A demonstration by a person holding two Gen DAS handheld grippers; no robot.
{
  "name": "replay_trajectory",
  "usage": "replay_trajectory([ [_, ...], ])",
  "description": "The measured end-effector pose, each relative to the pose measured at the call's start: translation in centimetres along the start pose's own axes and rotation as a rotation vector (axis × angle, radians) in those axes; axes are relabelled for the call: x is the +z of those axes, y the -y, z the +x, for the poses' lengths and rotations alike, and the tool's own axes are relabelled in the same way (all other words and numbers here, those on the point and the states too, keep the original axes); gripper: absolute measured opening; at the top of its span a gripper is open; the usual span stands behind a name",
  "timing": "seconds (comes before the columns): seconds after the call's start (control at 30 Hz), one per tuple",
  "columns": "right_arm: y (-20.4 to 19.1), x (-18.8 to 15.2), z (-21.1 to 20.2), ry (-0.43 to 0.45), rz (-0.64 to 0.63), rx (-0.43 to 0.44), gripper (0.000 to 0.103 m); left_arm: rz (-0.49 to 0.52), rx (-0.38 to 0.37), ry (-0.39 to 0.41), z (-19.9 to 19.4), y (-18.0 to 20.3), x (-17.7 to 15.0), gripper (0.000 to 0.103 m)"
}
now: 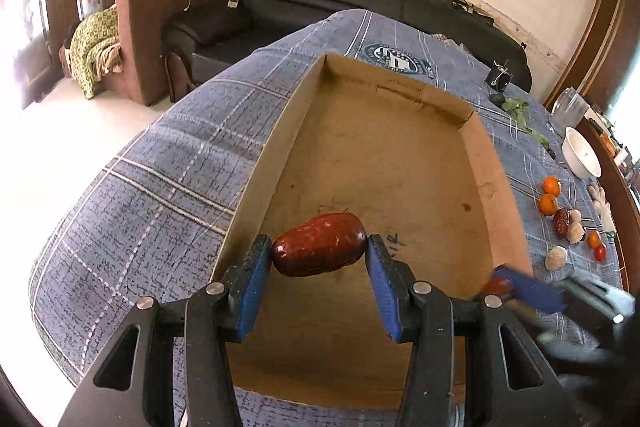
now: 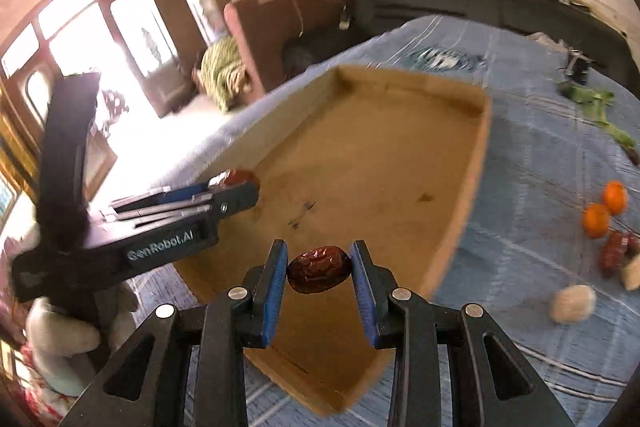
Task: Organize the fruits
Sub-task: 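Carry the date into the cardboard box and open the left gripper while the right gripper drops its date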
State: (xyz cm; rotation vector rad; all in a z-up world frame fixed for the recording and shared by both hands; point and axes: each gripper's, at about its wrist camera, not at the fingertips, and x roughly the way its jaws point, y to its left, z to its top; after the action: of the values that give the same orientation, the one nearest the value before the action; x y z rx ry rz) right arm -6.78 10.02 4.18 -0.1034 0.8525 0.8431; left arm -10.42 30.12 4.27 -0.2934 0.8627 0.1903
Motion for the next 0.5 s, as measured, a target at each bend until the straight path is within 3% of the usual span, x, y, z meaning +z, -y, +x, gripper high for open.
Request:
replay_trajectory([
  [0.27, -1.5, -0.9, 2.2, -0.027, -0.043, -0.019, 0.037, -0.037, -0.028, 0.008, -0.4, -1.1, 0.6, 0.051],
  [0.5, -1.5, -0.8, -0.7, 0.043, -0.047, -0.018, 0.049, -0.053, -0.035, 0.072, -3.6, -0.9, 1.1, 0.060],
])
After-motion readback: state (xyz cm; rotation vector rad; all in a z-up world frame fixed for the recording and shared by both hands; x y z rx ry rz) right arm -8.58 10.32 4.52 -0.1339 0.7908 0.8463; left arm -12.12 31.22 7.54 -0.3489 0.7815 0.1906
